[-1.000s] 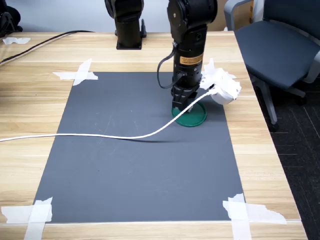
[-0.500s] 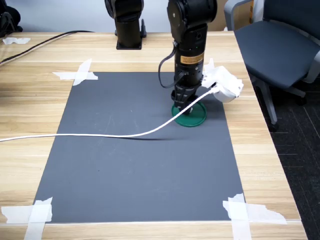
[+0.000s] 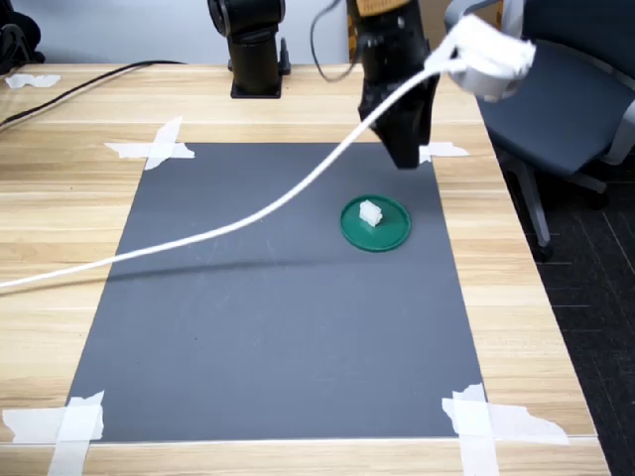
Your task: Grasp a white terminal and put it in the green lid.
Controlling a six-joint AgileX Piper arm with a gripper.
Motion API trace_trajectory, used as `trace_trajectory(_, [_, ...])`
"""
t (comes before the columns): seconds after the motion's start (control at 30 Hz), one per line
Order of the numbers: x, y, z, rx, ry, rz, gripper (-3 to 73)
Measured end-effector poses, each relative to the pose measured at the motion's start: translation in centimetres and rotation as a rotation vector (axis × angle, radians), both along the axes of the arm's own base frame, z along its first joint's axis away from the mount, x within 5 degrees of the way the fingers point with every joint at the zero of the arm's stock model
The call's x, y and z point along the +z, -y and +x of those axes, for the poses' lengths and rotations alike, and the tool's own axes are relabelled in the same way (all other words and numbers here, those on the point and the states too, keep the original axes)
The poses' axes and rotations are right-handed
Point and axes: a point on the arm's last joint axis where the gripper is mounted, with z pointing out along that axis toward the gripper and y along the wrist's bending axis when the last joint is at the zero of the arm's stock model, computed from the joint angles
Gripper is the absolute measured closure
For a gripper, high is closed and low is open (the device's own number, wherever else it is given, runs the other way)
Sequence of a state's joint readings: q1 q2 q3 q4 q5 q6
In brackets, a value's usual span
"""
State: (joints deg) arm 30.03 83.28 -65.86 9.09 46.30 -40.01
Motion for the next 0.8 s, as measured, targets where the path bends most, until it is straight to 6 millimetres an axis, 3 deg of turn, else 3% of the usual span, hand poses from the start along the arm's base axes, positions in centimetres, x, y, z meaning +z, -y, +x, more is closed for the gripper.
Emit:
trace_trajectory(0.2, [2.8, 3.5, -0.5, -0.144, 0.061, 0.066, 39.2])
trace_trajectory(0.4, [5.1, 7.6, -0.9, -0.269, 0.146, 0.095, 60.0])
trace_trajectory(0.5, [5.2, 9.4, -1.7, -0.324, 0.172, 0.114, 69.1])
trace_trajectory(0.8, [4.3, 14.6, -5.8, -0.563, 0.412, 0.190, 71.9])
